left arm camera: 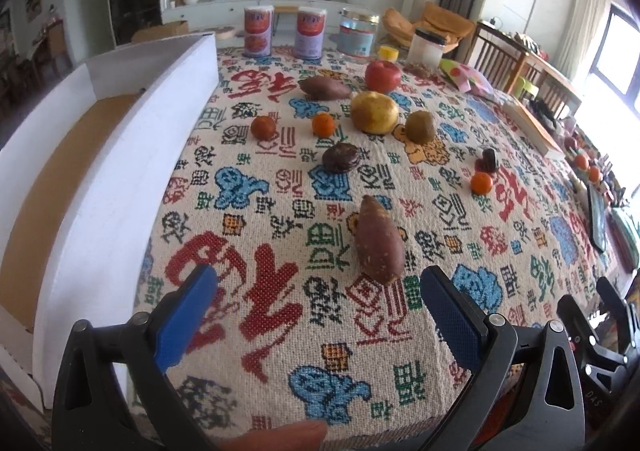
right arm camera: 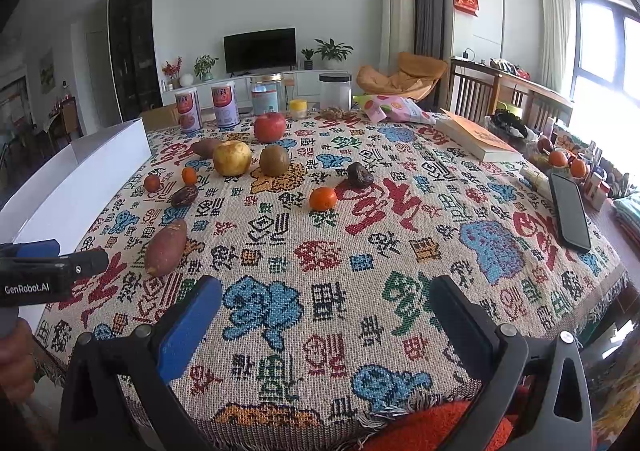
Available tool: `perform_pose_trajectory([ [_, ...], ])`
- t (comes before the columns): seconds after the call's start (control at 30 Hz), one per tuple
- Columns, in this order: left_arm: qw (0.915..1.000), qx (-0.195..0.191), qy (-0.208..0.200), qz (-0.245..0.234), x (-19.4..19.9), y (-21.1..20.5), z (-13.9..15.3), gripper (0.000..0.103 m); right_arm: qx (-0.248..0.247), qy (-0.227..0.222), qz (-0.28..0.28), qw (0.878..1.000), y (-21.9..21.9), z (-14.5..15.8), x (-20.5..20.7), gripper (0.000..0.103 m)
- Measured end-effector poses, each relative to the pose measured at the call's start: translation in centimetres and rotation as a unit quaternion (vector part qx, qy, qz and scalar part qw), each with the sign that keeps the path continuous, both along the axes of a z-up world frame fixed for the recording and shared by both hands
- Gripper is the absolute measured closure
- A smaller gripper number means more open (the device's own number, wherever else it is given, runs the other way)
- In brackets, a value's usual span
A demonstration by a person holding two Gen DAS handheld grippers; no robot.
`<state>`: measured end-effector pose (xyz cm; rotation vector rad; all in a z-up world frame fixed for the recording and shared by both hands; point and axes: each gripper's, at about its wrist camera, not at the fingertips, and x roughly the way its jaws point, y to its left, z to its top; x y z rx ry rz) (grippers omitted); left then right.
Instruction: Organize fruits
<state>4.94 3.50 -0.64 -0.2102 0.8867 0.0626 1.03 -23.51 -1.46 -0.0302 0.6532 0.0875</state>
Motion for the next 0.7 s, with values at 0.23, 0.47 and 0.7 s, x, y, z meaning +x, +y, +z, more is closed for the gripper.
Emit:
perform_pose_trajectory([
  [0.23,0.9965,0.013,0.044,-0.07,3.6,-3.3,-1.7,0.001,-0.002,0.003,0.003,1.0,0.2,-0.1,0.2,0.0],
  [0.47,0.9903,0.094,0.065,-0.079,8.8,-7.5,-5.9,0.001,-0.002,0.001,0.003,1.0,0.2,-0.2,0.0,0.0],
  [0.7,0.9906,0.066,0.1,-0.066,9.9,-5.9,-8.5,0.0,0.01,0.0,0.003,1.0,-0.4,-0.2,-0.1,0.0],
])
